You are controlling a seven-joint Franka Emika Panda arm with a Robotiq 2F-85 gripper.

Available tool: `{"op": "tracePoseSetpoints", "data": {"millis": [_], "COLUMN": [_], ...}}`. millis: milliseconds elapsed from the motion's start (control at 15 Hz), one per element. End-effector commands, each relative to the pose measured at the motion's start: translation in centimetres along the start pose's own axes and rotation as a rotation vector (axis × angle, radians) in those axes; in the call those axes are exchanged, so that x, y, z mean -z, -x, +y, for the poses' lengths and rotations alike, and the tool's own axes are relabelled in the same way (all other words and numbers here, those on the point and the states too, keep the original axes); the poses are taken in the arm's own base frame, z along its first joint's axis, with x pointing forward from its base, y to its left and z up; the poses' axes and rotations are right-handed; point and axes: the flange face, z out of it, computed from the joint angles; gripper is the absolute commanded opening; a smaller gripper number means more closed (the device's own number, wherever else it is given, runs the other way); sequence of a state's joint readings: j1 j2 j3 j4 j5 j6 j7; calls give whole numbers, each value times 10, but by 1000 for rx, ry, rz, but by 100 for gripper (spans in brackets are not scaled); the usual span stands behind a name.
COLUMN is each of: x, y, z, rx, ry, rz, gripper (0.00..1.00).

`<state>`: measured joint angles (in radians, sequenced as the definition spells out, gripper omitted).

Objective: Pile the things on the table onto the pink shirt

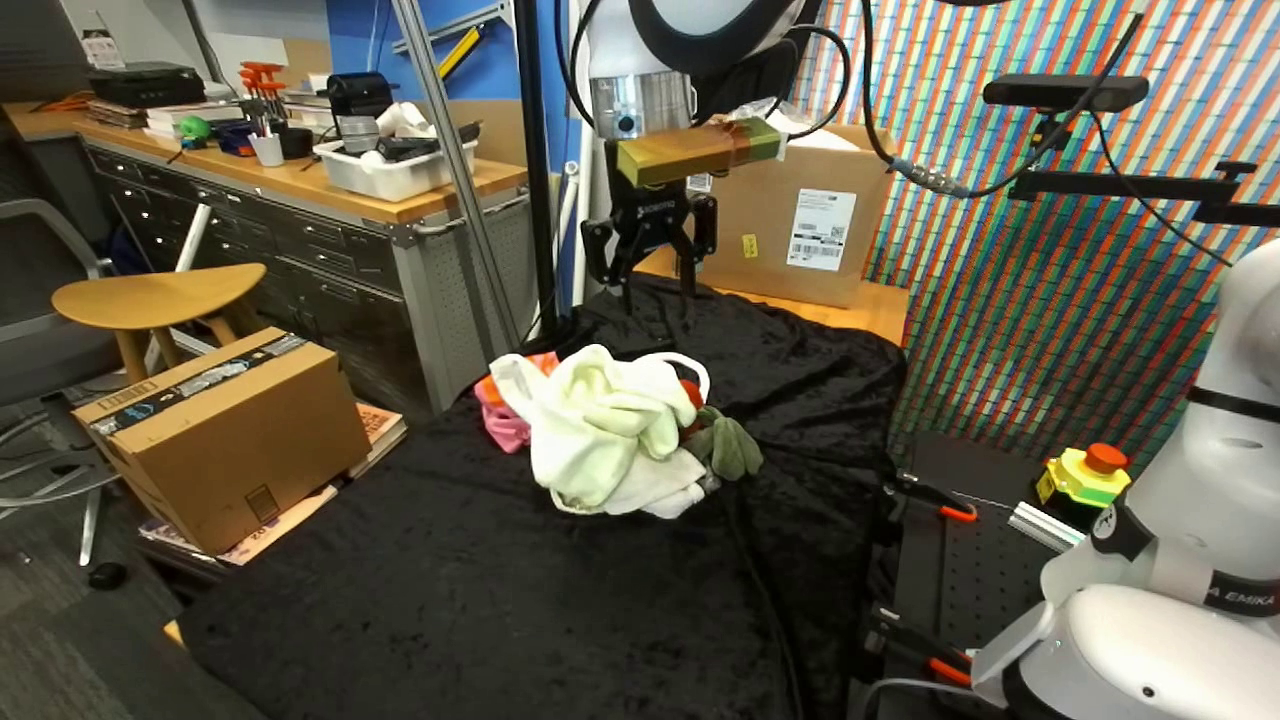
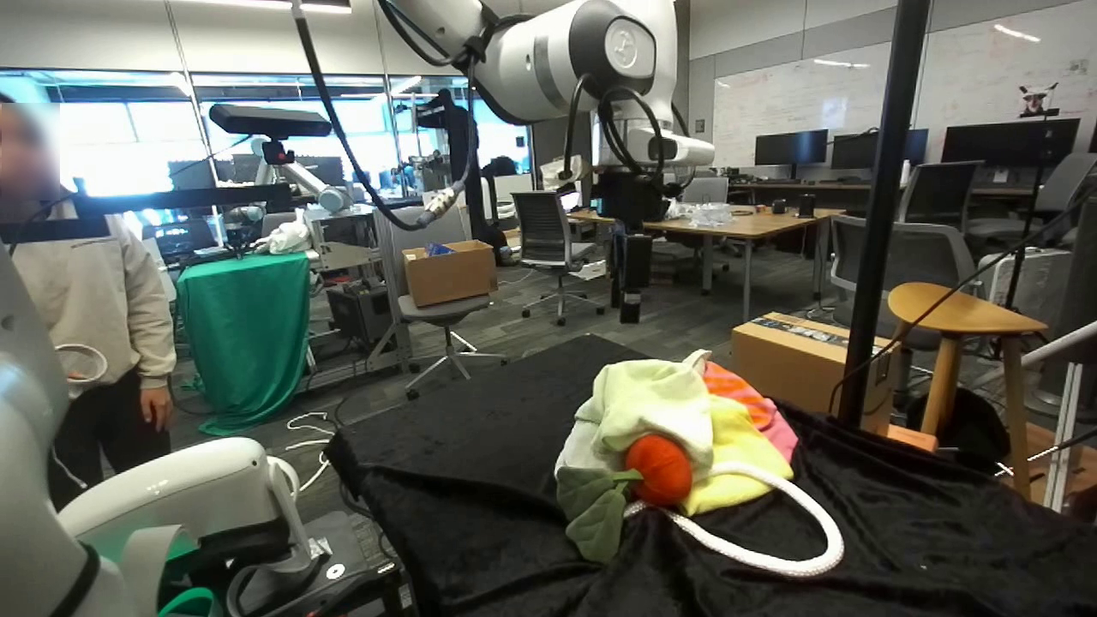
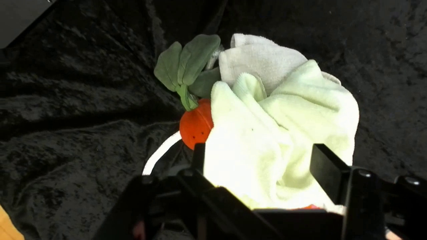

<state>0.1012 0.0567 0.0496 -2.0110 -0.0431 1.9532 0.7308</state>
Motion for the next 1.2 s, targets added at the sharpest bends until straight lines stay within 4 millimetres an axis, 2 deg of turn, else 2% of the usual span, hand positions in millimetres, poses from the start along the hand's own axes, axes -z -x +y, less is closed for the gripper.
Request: {"op": "tracePoseSetpoints", "data": {"millis": [0,267,800,1000,1133], "x": [11,34,95,107,114], "y": [30,89,208,235,244], "z": [3,16,83,100,108], "rx": [66,308,679,687,638], "ry": [45,50,-19,-43,-69], "rz": [-36,-102,9,86,173], "gripper": [100,100,100,100,100]}}
